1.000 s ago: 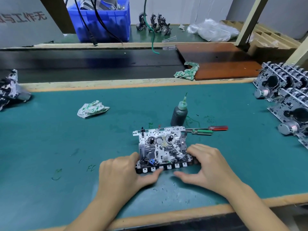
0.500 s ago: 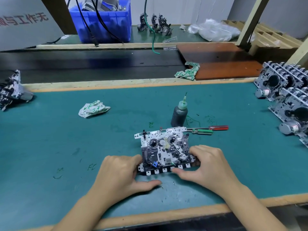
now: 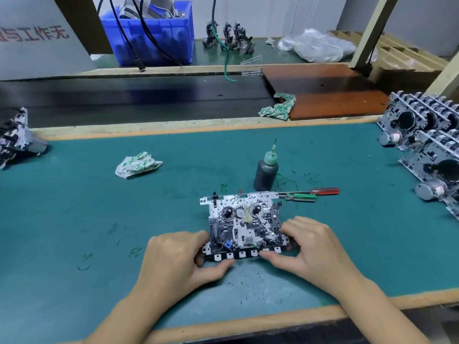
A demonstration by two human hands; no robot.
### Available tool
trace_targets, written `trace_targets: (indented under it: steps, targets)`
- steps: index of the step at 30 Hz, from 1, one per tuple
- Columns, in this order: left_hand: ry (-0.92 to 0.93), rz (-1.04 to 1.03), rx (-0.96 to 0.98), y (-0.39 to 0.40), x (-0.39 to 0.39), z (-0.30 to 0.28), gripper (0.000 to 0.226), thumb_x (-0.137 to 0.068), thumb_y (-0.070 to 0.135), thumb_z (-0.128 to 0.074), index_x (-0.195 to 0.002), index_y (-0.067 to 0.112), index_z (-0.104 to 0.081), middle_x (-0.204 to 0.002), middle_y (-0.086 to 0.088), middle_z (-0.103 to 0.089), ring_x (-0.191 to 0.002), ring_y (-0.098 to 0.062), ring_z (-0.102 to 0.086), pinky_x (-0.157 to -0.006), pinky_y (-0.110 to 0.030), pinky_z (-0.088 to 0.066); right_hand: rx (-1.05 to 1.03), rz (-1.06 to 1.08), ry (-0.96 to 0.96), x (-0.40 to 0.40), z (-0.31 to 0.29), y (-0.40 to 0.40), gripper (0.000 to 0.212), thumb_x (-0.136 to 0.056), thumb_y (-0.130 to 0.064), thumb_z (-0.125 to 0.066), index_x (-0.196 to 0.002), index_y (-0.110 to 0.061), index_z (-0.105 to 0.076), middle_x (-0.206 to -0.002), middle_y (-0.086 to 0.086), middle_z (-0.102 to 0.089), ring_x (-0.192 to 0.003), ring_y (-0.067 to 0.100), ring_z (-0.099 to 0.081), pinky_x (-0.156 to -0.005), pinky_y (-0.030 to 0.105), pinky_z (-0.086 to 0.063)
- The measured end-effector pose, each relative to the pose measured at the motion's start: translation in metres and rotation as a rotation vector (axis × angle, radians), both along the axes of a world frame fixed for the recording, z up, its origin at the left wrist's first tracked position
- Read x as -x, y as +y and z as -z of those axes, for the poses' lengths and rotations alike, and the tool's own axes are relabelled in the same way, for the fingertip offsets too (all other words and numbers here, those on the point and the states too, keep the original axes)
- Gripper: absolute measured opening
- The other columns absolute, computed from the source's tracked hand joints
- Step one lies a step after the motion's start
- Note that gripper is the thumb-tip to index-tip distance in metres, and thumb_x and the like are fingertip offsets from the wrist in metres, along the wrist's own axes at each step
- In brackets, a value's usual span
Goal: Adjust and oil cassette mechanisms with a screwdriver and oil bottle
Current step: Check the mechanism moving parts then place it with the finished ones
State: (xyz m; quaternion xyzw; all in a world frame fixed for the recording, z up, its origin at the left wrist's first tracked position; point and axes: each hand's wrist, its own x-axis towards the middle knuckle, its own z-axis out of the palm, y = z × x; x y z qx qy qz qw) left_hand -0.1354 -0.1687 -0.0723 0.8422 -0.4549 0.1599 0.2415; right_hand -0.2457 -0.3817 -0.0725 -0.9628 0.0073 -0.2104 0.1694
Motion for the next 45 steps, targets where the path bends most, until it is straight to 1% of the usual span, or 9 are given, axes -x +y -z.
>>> trace_targets:
  steps: [4,8,14,22,27,32,36,41,45]
  targets:
    - [-0.032,-0.078,-0.014,-0.001,0.002,0.002,0.055,-0.072,0.058,-0.053,-0.044,0.013,-0.039,-0.034,0.002,-0.035,-0.029,-0.018,-0.037,-0.032,-0.021,-0.028,-0.049,-0.048,0.034,0.000,-0.002,-0.002,0.052,-0.071,-0.062,-0.059,-0.057,-0.014,-0.044,-0.054,-0.008,-0.036,-0.051,0.011,-0.035,-0.052,0.020,-0.024]
    - [-0.007,-0.032,-0.003,0.000,-0.001,0.001,0.052,-0.070,0.057,-0.053,-0.045,0.013,-0.040,-0.034,0.003,-0.036,-0.029,-0.018,-0.038,-0.033,-0.019,-0.031,-0.013,-0.070,0.049,0.001,-0.002,-0.003,0.050,-0.068,-0.063,-0.060,-0.058,-0.019,-0.040,-0.054,-0.011,-0.037,-0.051,0.008,-0.034,-0.053,0.019,-0.024]
    - [0.067,-0.001,-0.061,0.002,0.002,-0.002,0.070,-0.057,0.083,-0.050,-0.048,0.014,-0.038,-0.035,0.005,-0.038,-0.030,-0.017,-0.040,-0.031,-0.025,-0.035,-0.011,-0.015,0.001,0.000,0.000,-0.002,0.047,-0.071,-0.055,-0.058,-0.051,-0.015,-0.042,-0.046,-0.009,-0.042,-0.044,0.010,-0.039,-0.050,0.020,-0.026]
    - [0.081,-0.224,-0.052,-0.013,0.010,0.000,0.060,-0.060,0.073,-0.049,-0.045,0.015,-0.044,-0.030,0.000,-0.037,-0.028,-0.021,-0.045,-0.033,-0.023,-0.030,-0.017,-0.032,0.051,0.002,-0.002,-0.001,0.050,-0.066,-0.066,-0.058,-0.054,-0.021,-0.037,-0.049,-0.011,-0.038,-0.048,0.008,-0.036,-0.051,0.011,-0.022]
    - [0.122,-0.068,-0.077,-0.002,0.000,0.000,0.069,-0.055,0.084,-0.049,-0.050,0.015,-0.043,-0.034,0.003,-0.042,-0.034,-0.021,-0.049,-0.033,-0.028,-0.039,0.037,0.006,-0.005,-0.001,-0.001,0.004,0.046,-0.073,-0.059,-0.054,-0.056,-0.023,-0.031,-0.050,-0.014,-0.030,-0.047,0.007,-0.031,-0.052,0.016,-0.019]
    - [0.128,0.001,-0.072,-0.002,-0.003,-0.001,0.065,-0.057,0.080,-0.052,-0.051,0.016,-0.044,-0.035,0.006,-0.041,-0.033,-0.017,-0.048,-0.034,-0.025,-0.039,0.076,0.033,-0.001,-0.001,-0.001,0.004,0.050,-0.069,-0.065,-0.053,-0.057,-0.018,-0.038,-0.052,-0.010,-0.035,-0.048,0.010,-0.034,-0.047,0.018,-0.021]
    - [0.084,0.124,-0.037,0.001,-0.005,-0.003,0.056,-0.061,0.074,-0.056,-0.061,0.026,-0.026,-0.036,0.006,-0.038,-0.032,-0.012,-0.040,-0.034,-0.019,-0.035,0.121,0.147,-0.022,-0.003,0.000,0.009,0.055,-0.066,-0.069,-0.051,-0.050,-0.019,-0.036,-0.044,-0.007,-0.038,-0.043,0.013,-0.038,-0.041,0.020,-0.025]
    - [0.066,0.099,-0.037,-0.001,-0.004,-0.001,0.050,-0.064,0.071,-0.053,-0.071,0.032,-0.022,-0.036,0.006,-0.039,-0.032,-0.012,-0.043,-0.035,-0.017,-0.032,0.135,0.048,-0.024,-0.001,0.001,0.001,0.053,-0.071,-0.065,-0.050,-0.054,-0.016,-0.041,-0.050,-0.007,-0.040,-0.048,0.013,-0.041,-0.041,0.022,-0.032]
    - [0.047,0.088,-0.074,0.002,-0.007,0.002,0.052,-0.066,0.070,-0.053,-0.061,0.025,-0.028,-0.036,0.006,-0.038,-0.033,-0.013,-0.042,-0.035,-0.019,-0.033,0.181,0.048,-0.020,-0.001,0.002,0.002,0.047,-0.080,-0.062,-0.045,-0.060,-0.021,-0.035,-0.054,-0.010,-0.034,-0.048,0.011,-0.036,-0.047,0.019,-0.027]
